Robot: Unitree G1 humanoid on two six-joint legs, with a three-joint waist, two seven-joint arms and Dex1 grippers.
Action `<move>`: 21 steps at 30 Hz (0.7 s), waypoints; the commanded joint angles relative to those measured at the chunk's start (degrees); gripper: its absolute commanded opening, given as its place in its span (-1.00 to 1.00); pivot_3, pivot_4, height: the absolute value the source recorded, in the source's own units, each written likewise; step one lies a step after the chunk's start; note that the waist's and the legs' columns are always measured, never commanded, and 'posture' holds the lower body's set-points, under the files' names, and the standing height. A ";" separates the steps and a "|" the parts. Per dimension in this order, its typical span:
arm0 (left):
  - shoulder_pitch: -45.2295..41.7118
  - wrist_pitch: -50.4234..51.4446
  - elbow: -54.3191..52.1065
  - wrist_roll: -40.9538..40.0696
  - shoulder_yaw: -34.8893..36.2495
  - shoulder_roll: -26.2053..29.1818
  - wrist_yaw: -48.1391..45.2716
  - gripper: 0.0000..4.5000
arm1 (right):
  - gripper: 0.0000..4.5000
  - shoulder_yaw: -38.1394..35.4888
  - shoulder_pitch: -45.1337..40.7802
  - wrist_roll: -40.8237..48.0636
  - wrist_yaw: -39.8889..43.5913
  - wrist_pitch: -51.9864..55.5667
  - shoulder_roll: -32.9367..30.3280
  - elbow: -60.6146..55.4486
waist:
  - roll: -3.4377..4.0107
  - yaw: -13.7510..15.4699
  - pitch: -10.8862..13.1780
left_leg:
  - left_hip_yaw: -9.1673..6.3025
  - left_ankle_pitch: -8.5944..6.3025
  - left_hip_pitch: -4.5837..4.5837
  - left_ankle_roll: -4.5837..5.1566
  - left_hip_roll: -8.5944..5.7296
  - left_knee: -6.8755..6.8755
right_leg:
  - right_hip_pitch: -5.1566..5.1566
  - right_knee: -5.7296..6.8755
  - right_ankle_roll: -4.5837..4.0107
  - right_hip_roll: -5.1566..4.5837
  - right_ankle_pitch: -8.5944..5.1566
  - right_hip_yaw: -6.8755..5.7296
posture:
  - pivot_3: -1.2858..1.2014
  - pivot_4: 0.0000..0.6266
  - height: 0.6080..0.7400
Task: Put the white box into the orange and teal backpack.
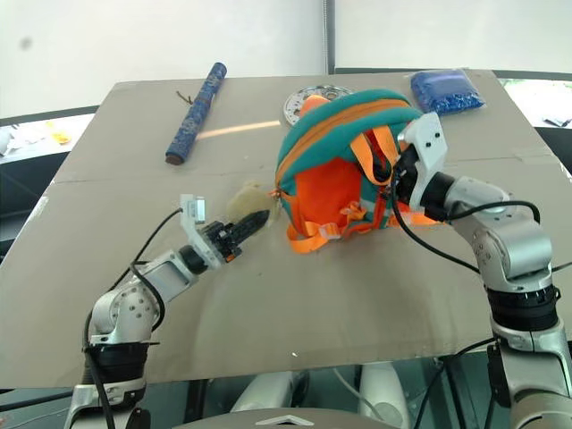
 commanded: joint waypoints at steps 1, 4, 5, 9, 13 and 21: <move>1.34 -3.50 -4.73 2.85 0.35 2.68 -3.64 0.77 | 0.34 -1.22 2.88 -1.06 -0.63 -1.57 -0.81 -4.26 | 0.02 0.12 0.01 | 0.01 0.00 0.00 0.00 0.00 0.00 | 0.00 0.01 0.00 0.01 0.00 0.01 | 0.03 -0.52 0.89; 2.96 -5.49 -8.86 4.86 0.01 4.67 -5.32 1.00 | 0.97 -3.01 6.49 -1.11 -0.43 -2.38 -1.44 -5.71 | 0.02 0.23 0.01 | 0.01 0.00 0.00 0.00 0.01 0.00 | 0.00 0.01 0.00 0.02 0.00 0.01 | 0.03 -0.52 0.89; 3.91 -6.67 -10.65 6.34 -0.46 5.58 -5.94 1.00 | 0.97 -3.90 8.12 -0.76 0.21 -2.60 -2.11 -6.52 | 0.02 0.26 0.01 | 0.01 0.00 0.00 0.00 0.01 -0.01 | 0.00 0.00 0.00 0.02 0.00 0.02 | 0.03 -0.52 0.89; 9.42 -9.46 -17.10 10.70 -1.02 8.12 -5.89 1.00 | 0.97 -9.67 18.34 2.58 4.14 -1.31 -6.75 -11.27 | 0.06 0.51 0.03 | 0.02 -0.01 -0.02 0.01 0.01 -0.13 | 0.00 -0.14 0.01 0.01 -0.01 0.02 | 0.03 -0.52 0.89; 13.77 -12.13 -18.30 13.51 0.19 9.18 -6.13 1.00 | 0.97 -14.89 28.18 3.87 6.59 -1.26 -9.95 -15.13 | 0.07 0.52 0.03 | 0.08 -0.01 0.06 0.02 0.05 -0.13 | 0.03 -0.07 0.01 0.04 -0.01 0.06 | 0.03 -0.52 0.89; 21.14 -14.93 -16.89 14.96 7.24 14.22 -10.51 1.00 | 0.97 -25.25 46.95 2.84 9.24 -4.44 -11.07 -21.24 | 0.05 0.50 0.01 | 0.48 -0.03 0.25 0.05 0.18 -0.14 | 0.12 -0.08 0.04 0.21 -0.04 0.34 | 0.03 -0.52 0.89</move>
